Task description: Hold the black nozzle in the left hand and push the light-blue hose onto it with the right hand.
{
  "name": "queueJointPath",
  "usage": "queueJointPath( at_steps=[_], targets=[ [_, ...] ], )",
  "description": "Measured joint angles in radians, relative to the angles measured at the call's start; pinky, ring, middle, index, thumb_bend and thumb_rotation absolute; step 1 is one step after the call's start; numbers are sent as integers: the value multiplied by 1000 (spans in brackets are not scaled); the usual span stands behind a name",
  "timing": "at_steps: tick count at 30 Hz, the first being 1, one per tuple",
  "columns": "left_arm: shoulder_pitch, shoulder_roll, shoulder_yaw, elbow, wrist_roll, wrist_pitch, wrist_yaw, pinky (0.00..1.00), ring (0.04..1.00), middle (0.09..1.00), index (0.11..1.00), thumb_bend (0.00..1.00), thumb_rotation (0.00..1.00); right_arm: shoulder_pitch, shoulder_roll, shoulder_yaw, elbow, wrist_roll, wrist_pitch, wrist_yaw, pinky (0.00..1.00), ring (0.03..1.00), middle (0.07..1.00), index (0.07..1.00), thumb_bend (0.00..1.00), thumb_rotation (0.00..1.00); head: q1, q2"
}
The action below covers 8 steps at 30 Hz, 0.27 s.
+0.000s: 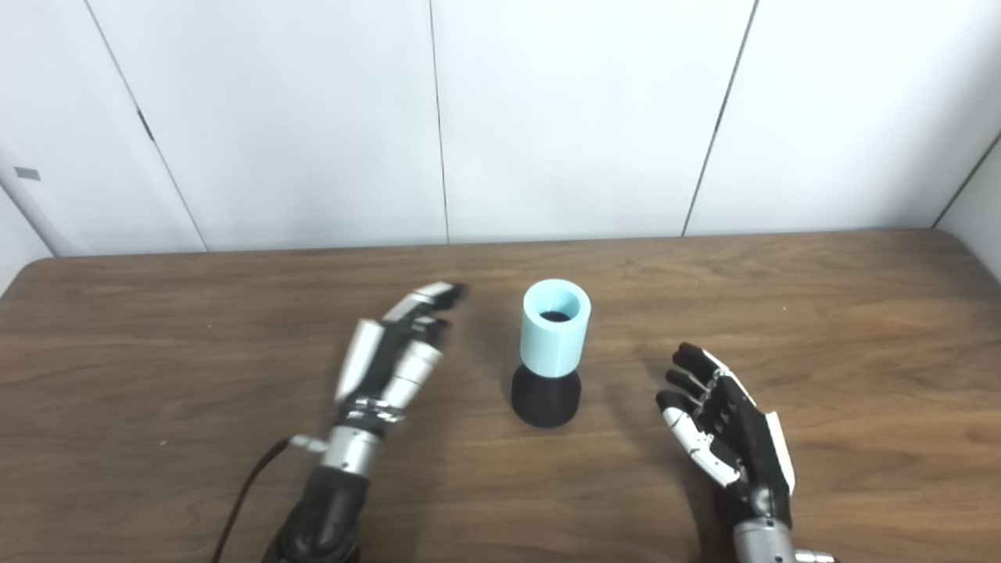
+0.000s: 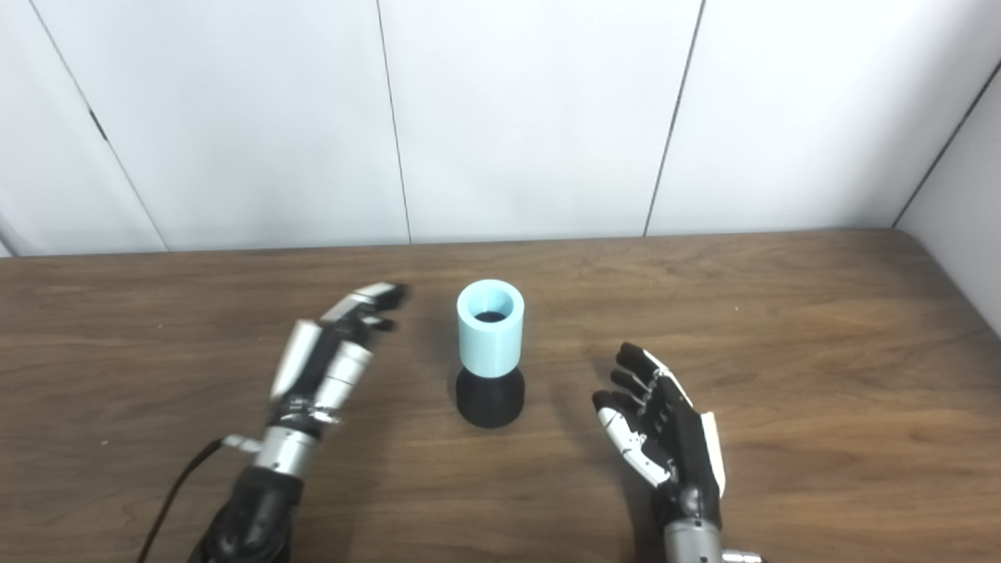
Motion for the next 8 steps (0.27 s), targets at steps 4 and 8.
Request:
queueJointPath(
  at_steps=[4, 8],
  targets=[
    [79, -18, 40, -87, -82, -5, 0, 678, 740, 738, 722, 290, 782, -15, 0, -1, 15, -17, -3, -1, 727, 794, 810, 785, 212, 244, 3, -12],
    [122, -17, 49, -142, -115, 13, -19, 664, 729, 735, 710, 276, 696, -31, 3, -3, 29, -21, -12, -3, 706, 780, 793, 761, 228, 248, 0, -26]
  ],
)
